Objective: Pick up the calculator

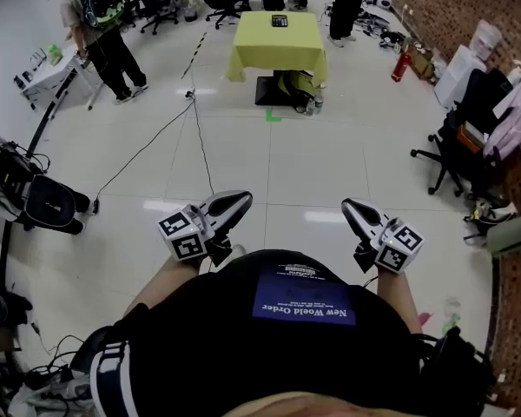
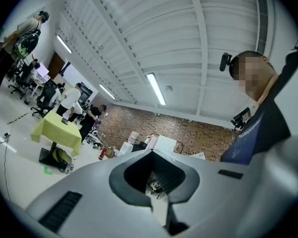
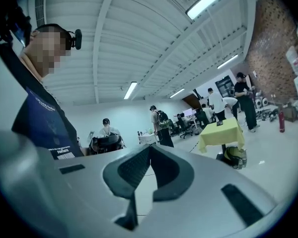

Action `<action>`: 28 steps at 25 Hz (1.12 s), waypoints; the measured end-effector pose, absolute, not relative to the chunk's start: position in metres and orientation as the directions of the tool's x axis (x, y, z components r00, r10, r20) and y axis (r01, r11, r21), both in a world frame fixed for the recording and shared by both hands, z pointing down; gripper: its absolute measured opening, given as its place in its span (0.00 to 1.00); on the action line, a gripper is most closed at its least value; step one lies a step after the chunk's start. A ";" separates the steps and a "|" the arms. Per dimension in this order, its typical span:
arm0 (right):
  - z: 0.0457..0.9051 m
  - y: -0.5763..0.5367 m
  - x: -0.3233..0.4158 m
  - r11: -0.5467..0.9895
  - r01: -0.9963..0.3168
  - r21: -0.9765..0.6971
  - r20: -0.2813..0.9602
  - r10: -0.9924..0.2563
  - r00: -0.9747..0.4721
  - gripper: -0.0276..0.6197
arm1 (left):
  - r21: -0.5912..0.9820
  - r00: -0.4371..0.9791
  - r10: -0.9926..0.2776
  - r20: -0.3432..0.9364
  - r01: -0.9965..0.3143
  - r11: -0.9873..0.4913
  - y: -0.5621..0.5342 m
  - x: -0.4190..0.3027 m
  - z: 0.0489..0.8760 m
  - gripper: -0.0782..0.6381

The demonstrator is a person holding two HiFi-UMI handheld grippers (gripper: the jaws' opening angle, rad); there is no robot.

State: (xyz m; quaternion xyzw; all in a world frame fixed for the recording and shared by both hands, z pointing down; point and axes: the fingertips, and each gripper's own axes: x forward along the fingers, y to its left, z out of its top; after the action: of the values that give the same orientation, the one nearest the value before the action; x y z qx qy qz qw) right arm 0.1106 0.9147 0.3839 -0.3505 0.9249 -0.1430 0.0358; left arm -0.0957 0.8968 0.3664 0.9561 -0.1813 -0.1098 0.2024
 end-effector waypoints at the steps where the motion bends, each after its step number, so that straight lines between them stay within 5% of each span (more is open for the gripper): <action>1: 0.384 0.902 0.102 0.713 -0.642 -0.281 0.036 -0.660 -0.750 0.03 | 0.426 0.911 -0.387 -0.143 -0.296 -0.855 0.885 -0.104 0.368 0.12; 16: 0.358 0.698 -0.056 0.715 -0.648 -0.263 0.044 -0.662 -0.748 0.03 | 0.417 0.918 -0.369 -0.146 -0.281 -0.864 0.678 -0.254 0.361 0.12; 28: 0.367 0.552 -0.013 0.753 -0.591 -0.288 0.020 -0.612 -0.790 0.03 | 0.402 0.882 -0.451 -0.138 -0.367 -0.839 0.542 -0.225 0.364 0.12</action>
State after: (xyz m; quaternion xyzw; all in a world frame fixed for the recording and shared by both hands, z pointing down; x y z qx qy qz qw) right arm -0.0126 0.5515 0.3674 -0.3216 0.9356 -0.1409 0.0375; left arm -0.2250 0.5422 0.3638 0.9521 -0.2148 -0.1141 0.1855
